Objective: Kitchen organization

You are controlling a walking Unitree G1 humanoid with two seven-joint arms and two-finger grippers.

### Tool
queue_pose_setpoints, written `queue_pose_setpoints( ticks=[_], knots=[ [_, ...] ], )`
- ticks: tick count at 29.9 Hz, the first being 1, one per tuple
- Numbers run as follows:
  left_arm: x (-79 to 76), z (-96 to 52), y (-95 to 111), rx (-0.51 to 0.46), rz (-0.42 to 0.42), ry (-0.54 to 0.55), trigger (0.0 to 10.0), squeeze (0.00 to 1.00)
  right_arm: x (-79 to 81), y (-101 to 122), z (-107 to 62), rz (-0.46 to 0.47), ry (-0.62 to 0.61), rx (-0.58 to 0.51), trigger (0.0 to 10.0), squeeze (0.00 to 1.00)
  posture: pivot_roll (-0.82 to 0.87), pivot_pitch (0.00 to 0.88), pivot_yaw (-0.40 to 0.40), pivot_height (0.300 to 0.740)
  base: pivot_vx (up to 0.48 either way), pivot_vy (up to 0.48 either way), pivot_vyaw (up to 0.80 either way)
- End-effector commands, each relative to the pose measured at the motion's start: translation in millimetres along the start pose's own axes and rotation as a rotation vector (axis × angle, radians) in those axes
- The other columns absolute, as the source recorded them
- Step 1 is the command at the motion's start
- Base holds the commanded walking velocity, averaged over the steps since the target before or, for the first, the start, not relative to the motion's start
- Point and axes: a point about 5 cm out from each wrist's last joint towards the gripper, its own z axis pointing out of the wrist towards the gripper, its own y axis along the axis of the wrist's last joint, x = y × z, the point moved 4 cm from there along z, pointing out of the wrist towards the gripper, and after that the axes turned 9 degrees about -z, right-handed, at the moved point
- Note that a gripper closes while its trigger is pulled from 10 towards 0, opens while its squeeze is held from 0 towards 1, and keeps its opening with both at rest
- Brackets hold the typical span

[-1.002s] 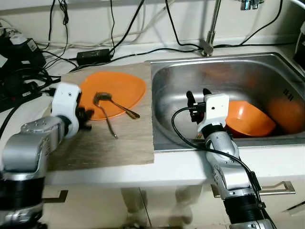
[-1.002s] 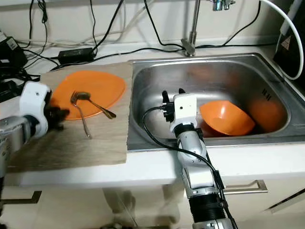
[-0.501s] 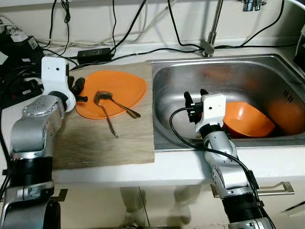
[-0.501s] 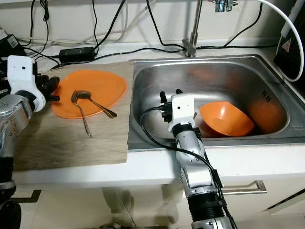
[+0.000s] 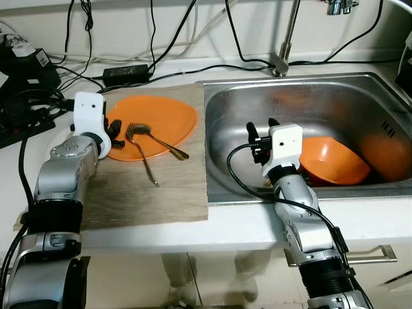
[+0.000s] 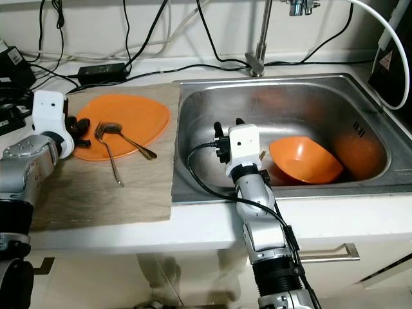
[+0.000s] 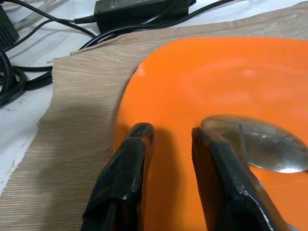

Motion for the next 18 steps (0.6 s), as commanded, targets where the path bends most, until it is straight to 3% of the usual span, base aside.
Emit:
queue_pose_setpoints(
  ticks=[1, 4, 7, 18],
  knots=[
    [1.1, 0.8, -1.1, 0.021, 0.012, 0.001, 10.0, 0.0, 1.2, -3.2, -0.9, 0.001, 0.007, 0.013, 10.0, 0.0, 0.0, 0.015, 0.083, 0.74, 0.0, 0.0, 0.0],
    [-0.1, 1.1, -5.2, 0.039, 0.013, -0.008, 10.0, 0.0, 1.5, -3.5, -1.1, 0.001, 0.008, 0.014, 10.0, 0.0, 0.0, 0.016, 0.082, 0.74, 0.0, 0.0, 0.0],
    [-6.5, -3.6, -22.7, 0.129, 0.023, -0.05, 10.0, 0.0, 4.2, -4.9, -2.5, 0.005, 0.015, 0.021, 10.0, 0.0, 0.01, 0.023, 0.083, 0.74, 0.0, 0.0, 0.0],
    [-2.4, -13.3, -38.2, 0.208, 0.036, -0.063, 10.0, 0.0, 7.0, -7.8, -3.4, 0.008, 0.026, 0.033, 10.0, 0.0, 0.02, 0.021, 0.081, 0.74, 0.0, 0.0, 0.0]
  ],
)
